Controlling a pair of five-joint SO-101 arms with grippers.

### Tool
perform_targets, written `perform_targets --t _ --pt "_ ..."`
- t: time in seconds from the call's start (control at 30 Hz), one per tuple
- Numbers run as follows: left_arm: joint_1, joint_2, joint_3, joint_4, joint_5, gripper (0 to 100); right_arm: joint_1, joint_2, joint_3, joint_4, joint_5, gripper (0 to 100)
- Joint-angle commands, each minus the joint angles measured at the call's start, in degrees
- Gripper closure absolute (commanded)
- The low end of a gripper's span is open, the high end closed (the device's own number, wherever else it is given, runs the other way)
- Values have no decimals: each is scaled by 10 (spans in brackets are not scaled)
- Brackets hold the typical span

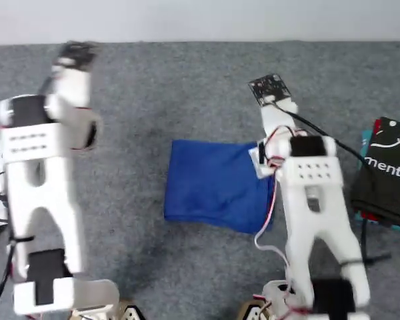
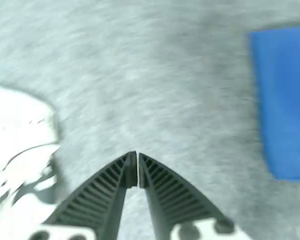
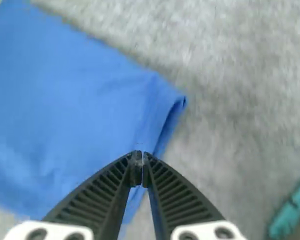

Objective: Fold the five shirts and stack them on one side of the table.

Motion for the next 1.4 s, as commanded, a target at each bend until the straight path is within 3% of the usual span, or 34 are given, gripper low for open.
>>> perform_targets --t 0.0,0.2,0.3,0.57,0.8,1.0,1.1,1.2,1.37 --pt "-75 -45 -3 10 -27 987 10 73 -8 -113 -2 969" --pt "-135 -66 -2 11 -40 987 55 222 -12 -281 39 969" --pt "-154 -68 -2 11 -40 987 52 261 -58 -285 47 972" --pt "-180 -93 -1 11 -40 987 20 229 -217 -48 -15 969" --pt "-180 -97 0 11 -39 987 -27 204 -268 149 -99 961" --pt "-180 -97 39 11 -40 987 -66 208 -301 247 -260 770" --pt "-180 -97 40 11 -40 987 -87 210 -289 244 -346 652" --pt "-180 -97 40 11 -40 987 -97 210 -253 179 -381 571" --pt "-179 -97 40 11 -40 987 -87 210 -146 5 -382 603"
